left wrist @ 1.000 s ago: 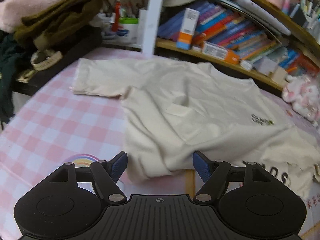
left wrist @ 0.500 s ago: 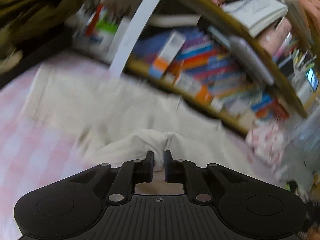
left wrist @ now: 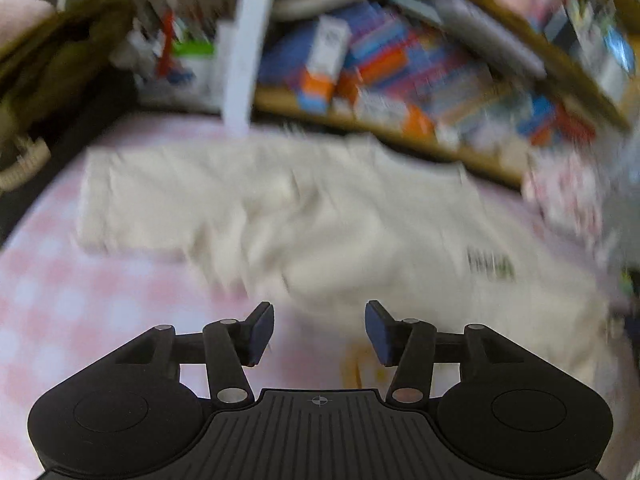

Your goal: Fold clothes

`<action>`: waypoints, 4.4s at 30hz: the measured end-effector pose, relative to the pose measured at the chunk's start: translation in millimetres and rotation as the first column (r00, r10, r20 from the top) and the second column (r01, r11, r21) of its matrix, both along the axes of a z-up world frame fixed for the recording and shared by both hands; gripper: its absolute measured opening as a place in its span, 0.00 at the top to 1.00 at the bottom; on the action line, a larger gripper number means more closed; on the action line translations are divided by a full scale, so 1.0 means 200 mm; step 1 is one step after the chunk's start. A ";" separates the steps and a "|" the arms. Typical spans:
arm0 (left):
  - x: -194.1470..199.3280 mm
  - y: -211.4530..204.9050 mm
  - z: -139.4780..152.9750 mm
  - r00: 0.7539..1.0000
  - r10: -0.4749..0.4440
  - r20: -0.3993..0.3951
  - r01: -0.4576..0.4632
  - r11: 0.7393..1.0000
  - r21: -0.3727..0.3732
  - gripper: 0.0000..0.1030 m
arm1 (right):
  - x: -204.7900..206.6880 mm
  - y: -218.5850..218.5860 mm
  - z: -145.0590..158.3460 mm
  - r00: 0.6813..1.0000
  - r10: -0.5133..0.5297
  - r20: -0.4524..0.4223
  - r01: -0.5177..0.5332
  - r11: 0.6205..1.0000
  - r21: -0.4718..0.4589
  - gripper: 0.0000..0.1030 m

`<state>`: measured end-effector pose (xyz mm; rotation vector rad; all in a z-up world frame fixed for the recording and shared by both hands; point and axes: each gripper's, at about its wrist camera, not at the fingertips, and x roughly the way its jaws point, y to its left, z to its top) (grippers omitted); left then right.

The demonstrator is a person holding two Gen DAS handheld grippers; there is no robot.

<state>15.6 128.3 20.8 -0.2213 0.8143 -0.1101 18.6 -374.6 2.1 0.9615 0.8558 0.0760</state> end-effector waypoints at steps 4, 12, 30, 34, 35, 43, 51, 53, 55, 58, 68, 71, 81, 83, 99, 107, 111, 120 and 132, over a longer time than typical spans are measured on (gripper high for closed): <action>0.00 -0.14 -0.04 1.000 -0.016 -0.012 0.015 1.000 -0.010 0.32 | 0.03 0.02 0.00 1.000 0.025 0.000 -0.025 1.000 -0.002 0.85; 0.13 -0.40 -0.06 0.996 -0.029 0.081 -0.005 0.921 0.391 0.72 | 0.06 0.07 0.02 0.998 0.058 -0.007 -0.058 0.998 -0.015 0.84; -0.85 -0.18 0.58 0.849 -0.500 0.173 0.351 0.777 0.523 0.99 | -0.67 0.08 0.64 0.968 0.133 0.213 -0.141 0.990 0.021 0.91; -1.05 -0.10 0.38 0.804 -0.594 -0.041 0.562 0.735 0.379 0.97 | -0.99 0.21 0.45 0.976 0.217 -0.016 -0.217 0.976 0.015 0.91; -1.08 -0.09 0.32 0.791 -0.606 -0.083 0.592 0.724 0.355 0.95 | -1.05 0.25 0.38 0.972 0.223 -0.076 -0.223 0.975 0.012 0.91; -1.17 0.01 0.17 0.735 -0.641 -0.222 0.677 0.677 0.288 0.33 | -1.27 0.39 0.09 0.921 0.198 -0.335 -0.257 0.956 -0.140 0.85; -0.94 0.29 0.34 0.883 -0.465 0.061 0.435 0.861 0.264 0.33 | -1.14 0.29 0.28 0.978 0.132 -0.164 -0.182 0.921 -0.345 0.60; -0.78 0.32 0.31 0.923 -0.362 0.130 0.333 0.921 0.202 0.33 | -0.99 0.31 0.28 0.987 0.112 -0.110 -0.146 0.914 -0.379 0.60; -0.63 0.32 0.24 0.952 -0.271 0.141 0.249 0.955 0.158 0.33 | -0.81 0.32 0.25 0.994 0.089 -0.057 -0.104 0.927 -0.361 0.60; -0.44 0.33 0.11 0.982 -0.155 0.104 0.139 0.980 0.142 0.33 | -0.56 0.32 0.16 0.999 0.007 -0.051 -0.021 0.960 -0.279 0.60; -0.04 0.37 -0.12 0.995 0.088 -0.049 -0.079 0.984 0.160 0.35 | -0.07 0.29 -0.07 0.984 -0.129 -0.123 0.115 0.986 -0.119 0.74; 0.02 0.37 -0.15 0.989 0.122 -0.082 -0.110 0.984 0.140 0.42 | 0.00 0.27 -0.10 0.977 -0.152 -0.149 0.128 0.979 -0.161 0.94; 0.10 0.14 -0.18 0.991 0.083 -0.106 -0.073 0.993 0.095 0.70 | 0.34 0.03 -0.08 0.987 -0.134 -0.085 0.097 0.935 -0.340 0.97; 0.13 0.11 -0.19 0.991 0.084 -0.100 -0.073 0.991 0.109 0.70 | 0.42 0.01 -0.08 0.991 -0.115 -0.071 0.081 0.924 -0.374 0.97; 0.23 0.33 -0.19 0.947 0.295 -0.129 -0.320 0.906 -0.278 0.59 | 0.26 0.07 -0.03 0.998 0.030 -0.051 -0.050 0.890 -0.454 0.58; 0.33 0.36 -0.22 0.904 0.405 -0.136 -0.427 0.874 -0.234 0.95 | 0.03 0.22 -0.04 0.993 0.095 -0.071 -0.119 0.771 -0.626 0.94; 0.35 0.42 -0.22 0.897 0.424 -0.126 -0.442 0.867 -0.229 0.96 | 0.02 0.27 -0.05 0.990 0.123 -0.067 -0.137 0.745 -0.653 0.97; 0.40 0.43 -0.23 0.913 0.393 -0.105 -0.407 0.892 -0.199 0.95 | 0.08 0.31 -0.06 0.988 0.144 -0.059 -0.147 0.740 -0.656 0.97; 0.12 0.34 -0.19 0.960 0.255 -0.113 -0.272 0.948 -0.167 0.60 | -0.06 0.26 -0.03 0.991 0.117 -0.060 -0.128 0.758 -0.640 0.90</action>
